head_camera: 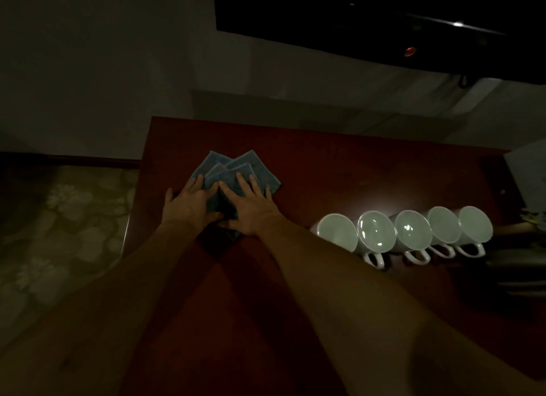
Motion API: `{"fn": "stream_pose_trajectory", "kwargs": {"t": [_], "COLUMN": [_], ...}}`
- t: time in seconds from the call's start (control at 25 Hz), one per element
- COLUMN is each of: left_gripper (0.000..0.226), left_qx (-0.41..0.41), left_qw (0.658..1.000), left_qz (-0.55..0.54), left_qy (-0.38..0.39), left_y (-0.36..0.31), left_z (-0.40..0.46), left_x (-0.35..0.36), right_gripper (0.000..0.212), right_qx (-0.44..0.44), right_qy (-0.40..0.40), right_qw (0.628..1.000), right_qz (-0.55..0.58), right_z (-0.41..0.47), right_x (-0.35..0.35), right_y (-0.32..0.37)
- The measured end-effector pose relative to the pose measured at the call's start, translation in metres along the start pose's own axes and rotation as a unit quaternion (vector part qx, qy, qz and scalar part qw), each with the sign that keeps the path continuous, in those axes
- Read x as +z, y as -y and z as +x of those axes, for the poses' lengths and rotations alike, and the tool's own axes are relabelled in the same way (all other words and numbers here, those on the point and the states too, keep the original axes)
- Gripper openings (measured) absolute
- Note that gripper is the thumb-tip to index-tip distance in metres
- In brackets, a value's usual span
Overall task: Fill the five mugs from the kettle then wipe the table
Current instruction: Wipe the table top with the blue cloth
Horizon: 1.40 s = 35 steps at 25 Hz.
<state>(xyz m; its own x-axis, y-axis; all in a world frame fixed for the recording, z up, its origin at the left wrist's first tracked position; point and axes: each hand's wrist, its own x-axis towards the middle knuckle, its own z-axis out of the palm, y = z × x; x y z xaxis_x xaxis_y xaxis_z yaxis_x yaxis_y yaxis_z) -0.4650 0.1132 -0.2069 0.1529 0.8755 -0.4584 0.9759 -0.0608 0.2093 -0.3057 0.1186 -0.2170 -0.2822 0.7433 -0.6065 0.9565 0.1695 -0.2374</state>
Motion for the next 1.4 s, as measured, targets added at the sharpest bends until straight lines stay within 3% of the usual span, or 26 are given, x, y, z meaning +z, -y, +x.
{"fn": "stream_pose_trajectory", "kwargs": {"t": [0.28,0.56,0.76,1.4], "left_gripper": [0.077,0.076,0.078,0.077], "left_qx": [-0.028,-0.070,-0.076,-0.057], "left_qw": [0.999,0.997,0.996,0.996], "left_qz": [-0.032,0.008,-0.035,0.043], "left_qy": [-0.028,-0.023,-0.041,-0.055], "left_y": [-0.009,-0.055,-0.078,-0.082], "left_z": [-0.063,-0.145,-0.188,-0.186], "left_x": [0.055,0.102,0.141,0.145], "right_gripper": [0.095,0.094,0.096,0.098], "right_qx": [-0.032,-0.056,-0.070,-0.067], "right_qy": [0.006,0.005,0.022,0.024], "right_qw": [0.999,0.998,0.997,0.997], "right_qz": [-0.003,0.014,-0.005,-0.018], "right_z": [-0.057,-0.136,-0.176,-0.177], "right_x": [0.047,0.106,0.132,0.138], "right_y": [0.000,-0.015,-0.034,-0.043]}}
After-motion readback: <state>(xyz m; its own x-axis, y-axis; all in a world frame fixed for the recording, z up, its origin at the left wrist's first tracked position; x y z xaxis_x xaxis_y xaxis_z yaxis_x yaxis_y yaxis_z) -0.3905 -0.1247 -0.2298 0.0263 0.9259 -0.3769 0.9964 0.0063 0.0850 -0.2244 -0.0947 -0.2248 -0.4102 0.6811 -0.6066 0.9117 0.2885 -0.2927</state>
